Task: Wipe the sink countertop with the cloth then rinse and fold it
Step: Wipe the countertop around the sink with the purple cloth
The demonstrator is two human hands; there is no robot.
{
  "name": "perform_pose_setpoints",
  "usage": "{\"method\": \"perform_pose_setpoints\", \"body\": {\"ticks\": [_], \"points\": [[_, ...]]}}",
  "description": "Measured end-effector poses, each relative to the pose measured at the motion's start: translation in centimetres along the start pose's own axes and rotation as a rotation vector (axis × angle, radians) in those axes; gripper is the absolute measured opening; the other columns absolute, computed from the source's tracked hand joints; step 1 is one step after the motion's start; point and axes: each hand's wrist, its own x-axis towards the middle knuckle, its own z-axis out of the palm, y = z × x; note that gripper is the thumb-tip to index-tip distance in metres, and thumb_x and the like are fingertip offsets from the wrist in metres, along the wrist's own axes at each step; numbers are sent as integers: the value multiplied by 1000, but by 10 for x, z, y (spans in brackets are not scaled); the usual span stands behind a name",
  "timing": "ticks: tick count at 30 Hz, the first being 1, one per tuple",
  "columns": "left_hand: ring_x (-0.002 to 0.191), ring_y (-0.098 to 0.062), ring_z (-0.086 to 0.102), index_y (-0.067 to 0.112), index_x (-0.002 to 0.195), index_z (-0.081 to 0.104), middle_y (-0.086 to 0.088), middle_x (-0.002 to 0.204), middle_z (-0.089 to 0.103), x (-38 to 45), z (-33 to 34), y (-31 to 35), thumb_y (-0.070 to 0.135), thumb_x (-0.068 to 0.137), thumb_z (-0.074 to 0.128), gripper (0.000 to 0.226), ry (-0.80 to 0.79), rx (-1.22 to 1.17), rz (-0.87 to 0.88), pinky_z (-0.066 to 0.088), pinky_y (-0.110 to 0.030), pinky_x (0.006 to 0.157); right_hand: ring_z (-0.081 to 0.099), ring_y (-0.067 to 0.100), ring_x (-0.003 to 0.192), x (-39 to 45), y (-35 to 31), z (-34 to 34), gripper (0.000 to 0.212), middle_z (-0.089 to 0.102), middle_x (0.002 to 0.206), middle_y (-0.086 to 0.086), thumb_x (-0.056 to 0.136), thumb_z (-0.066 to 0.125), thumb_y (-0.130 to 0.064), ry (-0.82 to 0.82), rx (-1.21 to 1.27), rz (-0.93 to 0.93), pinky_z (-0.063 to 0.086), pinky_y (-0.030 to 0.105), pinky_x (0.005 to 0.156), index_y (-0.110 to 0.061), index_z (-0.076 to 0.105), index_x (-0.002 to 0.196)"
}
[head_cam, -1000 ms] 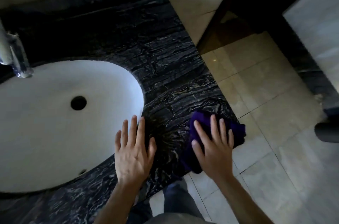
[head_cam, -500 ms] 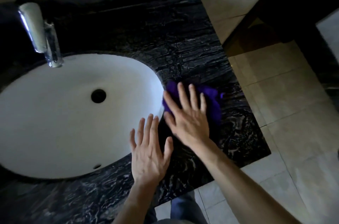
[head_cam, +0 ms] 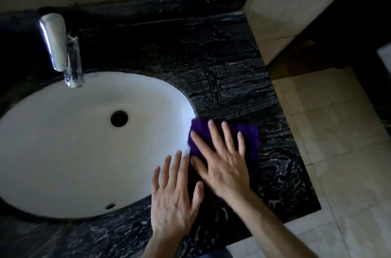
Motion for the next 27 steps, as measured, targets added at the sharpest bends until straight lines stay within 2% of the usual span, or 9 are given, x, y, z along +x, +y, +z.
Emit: {"method": "perform_pose_setpoints", "body": {"ticks": [5,8,10,13,15,18,24,27], "points": [[148,-33,38,18,158,29,-7,162,37,2,0,5,59,99,28,72,-41,101,-48,38,-57,113,14,31,157,132,52,-25,61,16,171,0,99,28,-62,64,20,125,12,61,123,-48,20,157],[148,-34,37,19,158,27,-8,162,37,3,-2,6,59,98,30,72,-33,107,-71,39,-57,113,15,33,156,156,62,-23,60,18,171,3,100,27,-61,76,11,215,13,62,122,-45,22,158],[148,-34,37,19,158,27,-8,163,36,2,-1,7,60,98,29,72,-43,123,-79,39,-57,113,16,35,156,122,64,-17,60,20,170,6,100,30,-59,101,-20,230,14,63,122,-43,23,158],[147,-36,37,18,158,30,-8,162,37,4,0,7,60,98,30,72,-56,130,-71,40,-57,112,16,35,156,22,75,-8,62,17,171,6,101,30,-59,67,-51,290,15,62,122,-39,22,160],[146,-38,39,18,156,35,-8,161,39,3,0,8,59,96,33,73,-55,145,-57,40,-59,111,20,37,155,-42,78,-3,64,20,170,9,100,31,-58,51,-51,361,18,63,121,-35,28,159],[145,-37,41,18,154,40,-6,160,41,3,1,7,60,94,37,74,-51,167,-45,40,-59,110,22,39,154,-60,81,-1,66,22,169,11,96,31,-59,-39,-44,465,20,64,119,-35,31,158],[144,-39,41,21,154,41,-7,161,40,8,-2,8,58,90,48,74,-35,162,-49,38,-64,110,15,42,154,110,118,-24,70,8,171,9,95,16,-66,37,44,459,19,63,120,-40,12,161],[143,-40,43,21,153,43,-8,160,42,9,-1,10,57,88,51,74,-24,170,-44,41,-64,107,9,44,155,199,95,-31,70,7,171,13,97,21,-64,76,21,374,11,66,121,-37,14,161]]}}
